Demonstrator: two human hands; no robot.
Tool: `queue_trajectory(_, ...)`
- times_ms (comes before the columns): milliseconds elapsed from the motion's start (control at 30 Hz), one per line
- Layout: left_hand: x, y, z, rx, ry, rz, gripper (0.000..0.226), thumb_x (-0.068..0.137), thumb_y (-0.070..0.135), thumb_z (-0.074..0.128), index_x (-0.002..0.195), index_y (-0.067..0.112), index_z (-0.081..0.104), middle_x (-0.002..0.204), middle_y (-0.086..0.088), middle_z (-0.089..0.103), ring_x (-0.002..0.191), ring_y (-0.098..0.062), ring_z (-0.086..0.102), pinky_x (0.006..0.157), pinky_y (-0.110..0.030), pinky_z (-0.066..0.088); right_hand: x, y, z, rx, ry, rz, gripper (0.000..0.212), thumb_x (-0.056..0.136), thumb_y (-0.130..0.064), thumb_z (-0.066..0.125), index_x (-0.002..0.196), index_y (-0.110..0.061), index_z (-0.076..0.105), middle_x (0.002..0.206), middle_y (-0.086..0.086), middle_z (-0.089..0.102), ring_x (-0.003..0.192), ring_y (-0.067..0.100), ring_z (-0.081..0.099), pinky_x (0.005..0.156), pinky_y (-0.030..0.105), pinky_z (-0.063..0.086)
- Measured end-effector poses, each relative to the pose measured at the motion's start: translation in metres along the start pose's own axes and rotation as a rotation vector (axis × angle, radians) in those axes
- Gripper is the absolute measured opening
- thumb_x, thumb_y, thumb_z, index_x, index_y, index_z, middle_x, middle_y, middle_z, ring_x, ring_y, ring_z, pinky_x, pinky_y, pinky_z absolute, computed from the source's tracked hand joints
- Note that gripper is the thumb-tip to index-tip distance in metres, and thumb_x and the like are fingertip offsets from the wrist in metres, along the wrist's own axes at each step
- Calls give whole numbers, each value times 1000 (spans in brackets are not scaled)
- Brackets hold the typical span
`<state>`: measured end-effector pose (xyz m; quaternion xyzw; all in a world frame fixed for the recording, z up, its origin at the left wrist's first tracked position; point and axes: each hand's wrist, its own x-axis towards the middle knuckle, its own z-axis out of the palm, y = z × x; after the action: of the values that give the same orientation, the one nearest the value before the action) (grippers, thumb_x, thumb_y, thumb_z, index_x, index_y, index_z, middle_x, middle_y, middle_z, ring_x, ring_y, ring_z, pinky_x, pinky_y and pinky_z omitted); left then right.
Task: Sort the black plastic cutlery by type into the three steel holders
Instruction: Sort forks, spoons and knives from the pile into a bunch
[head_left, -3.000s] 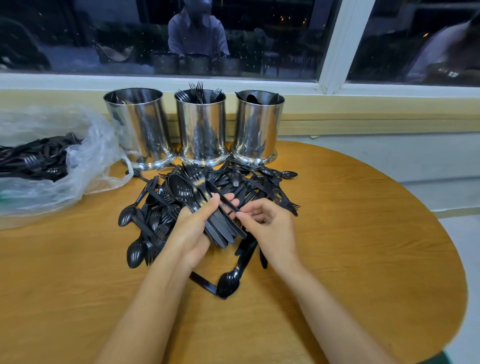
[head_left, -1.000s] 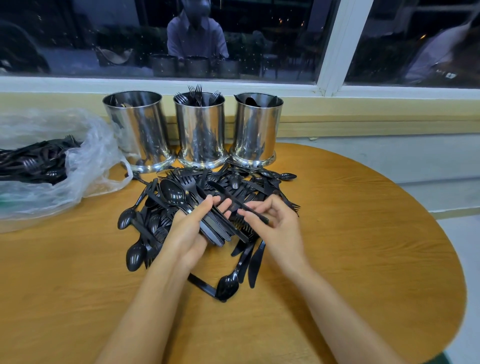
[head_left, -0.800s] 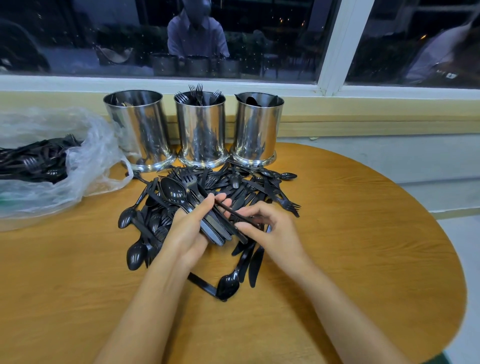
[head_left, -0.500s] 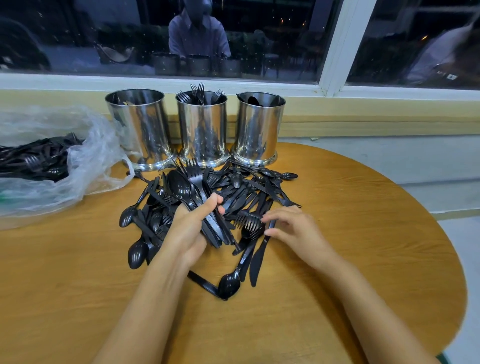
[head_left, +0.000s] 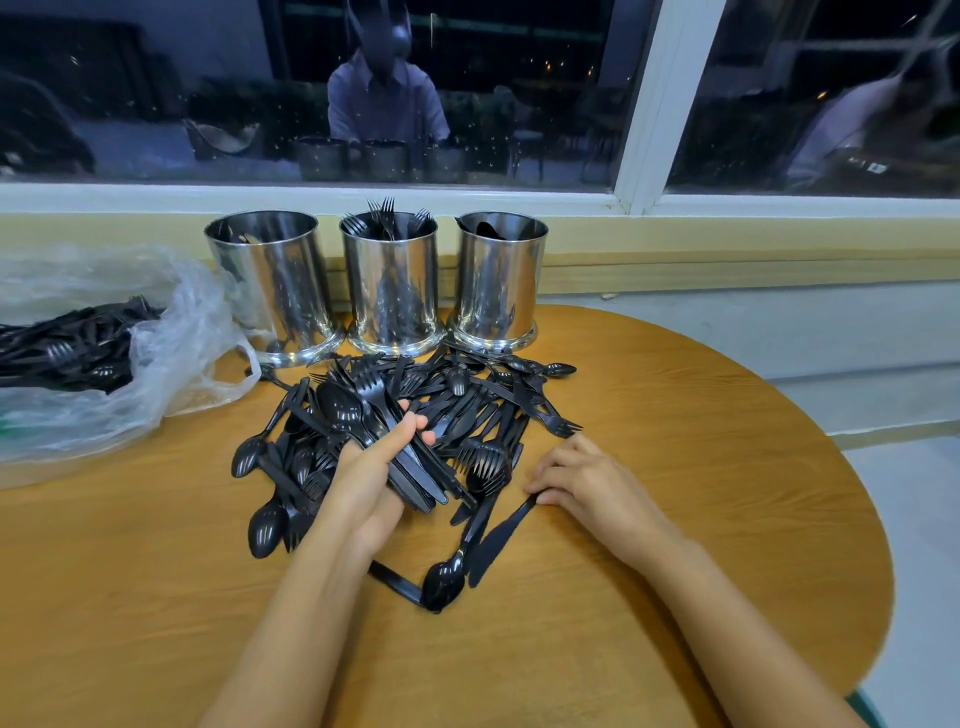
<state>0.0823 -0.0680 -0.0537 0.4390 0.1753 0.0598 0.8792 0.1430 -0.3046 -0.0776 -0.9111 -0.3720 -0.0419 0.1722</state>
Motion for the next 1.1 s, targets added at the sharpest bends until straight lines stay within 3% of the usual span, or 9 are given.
queue_trajectory(67, -3, 1, 1, -25, 29, -45, 28, 91, 14, 65, 117, 7, 59, 77, -3, 71, 79, -15, 68, 86, -42, 52, 0, 0, -3, 18, -5, 8, 20, 91, -33, 59, 106, -27, 71, 106, -16, 62, 105, 4, 43, 84, 25, 45)
queue_trajectory(200, -14, 6, 1, -19, 63, -83, 10, 93, 13, 62, 92, 5, 67, 72, -5, 71, 64, -14, 70, 73, -37, 51, 2, 2, -13, -29, -125, 65, 4, 90, -30, 62, 94, -28, 62, 101, -14, 60, 103, 11, 44, 88, 33, 45)
queue_trajectory(300, -31, 12, -2, -25, 94, -72, 12, 95, 11, 59, 88, 5, 67, 67, -4, 71, 60, -14, 70, 70, -36, 50, 0, 3, -20, -33, -210, 138, 8, 93, -19, 58, 88, -21, 52, 84, -11, 54, 102, 17, 43, 99, 37, 38)
queue_trajectory(433, -54, 22, -12, -55, 142, -49, 17, 95, 10, 59, 82, 6, 69, 70, -4, 71, 66, -14, 69, 70, -35, 50, -8, -4, -29, -14, -277, 188, 10, 96, -11, 52, 95, -21, 51, 74, -13, 48, 96, 9, 31, 103, 35, 32)
queue_trajectory(567, -74, 26, -21, -100, 147, -61, 16, 95, 4, 57, 83, 2, 67, 73, -7, 72, 61, -13, 71, 77, -35, 53, -15, -20, -36, 79, -136, 264, 4, 98, -20, 54, 94, -21, 55, 87, -6, 58, 83, 15, 53, 70, 31, 43)
queue_trajectory(733, -86, 19, -23, -73, 125, -114, 15, 97, 2, 53, 99, -8, 63, 100, -17, 71, 88, -22, 70, 76, -37, 53, -5, -70, -32, 541, 143, 309, 14, 91, -18, 66, 79, -20, 58, 80, -5, 60, 72, 9, 53, 64, 23, 42)
queue_trajectory(833, -90, 13, -20, -85, 103, -116, 18, 97, 1, 52, 110, -9, 58, 110, -21, 70, 89, -28, 73, 77, -44, 54, 2, -102, -20, 733, 166, 335, 16, 88, -19, 69, 75, -21, 61, 77, 0, 59, 69, 14, 53, 70, 36, 51)
queue_trajectory(967, -90, 14, -23, -85, 106, -97, 25, 98, 3, 51, 119, -8, 58, 116, -23, 67, 105, -31, 66, 79, -45, 53, 8, -128, -1, 731, 128, 284, 19, 85, -20, 72, 71, -23, 61, 69, -8, 55, 66, 7, 50, 66, 27, 46)
queue_trajectory(1100, -86, 21, -31, -114, 119, -83, 17, 99, 4, 50, 109, -4, 61, 106, -16, 68, 90, -23, 69, 62, -40, 59, 11, -134, 2, 753, 98, 194, 15, 86, -24, 72, 72, -25, 66, 68, -13, 61, 64, -2, 52, 66, 19, 43)
